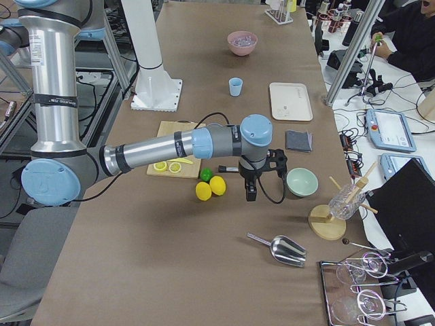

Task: Mash ice and strawberries in cup

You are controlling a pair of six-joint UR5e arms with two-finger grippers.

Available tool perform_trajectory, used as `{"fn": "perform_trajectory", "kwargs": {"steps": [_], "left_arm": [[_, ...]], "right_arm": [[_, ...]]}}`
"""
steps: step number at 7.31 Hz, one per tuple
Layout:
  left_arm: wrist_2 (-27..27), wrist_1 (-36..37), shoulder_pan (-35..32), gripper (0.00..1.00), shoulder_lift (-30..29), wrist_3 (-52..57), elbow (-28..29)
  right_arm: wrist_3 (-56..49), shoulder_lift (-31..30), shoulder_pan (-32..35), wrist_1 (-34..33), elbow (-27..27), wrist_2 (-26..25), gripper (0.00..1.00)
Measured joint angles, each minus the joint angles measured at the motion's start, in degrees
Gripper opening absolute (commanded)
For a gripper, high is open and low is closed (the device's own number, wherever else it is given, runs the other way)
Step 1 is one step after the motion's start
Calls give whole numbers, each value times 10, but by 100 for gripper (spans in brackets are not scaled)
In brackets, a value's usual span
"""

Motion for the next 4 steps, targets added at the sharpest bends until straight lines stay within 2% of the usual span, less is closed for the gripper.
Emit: {"fn": "perform_trajectory", "kwargs": {"steps": [4], "left_arm": [[-4, -107, 4, 98, 85, -42, -33]], "right_arm": [[-77, -43, 55, -10, 4, -19, 100]]}}
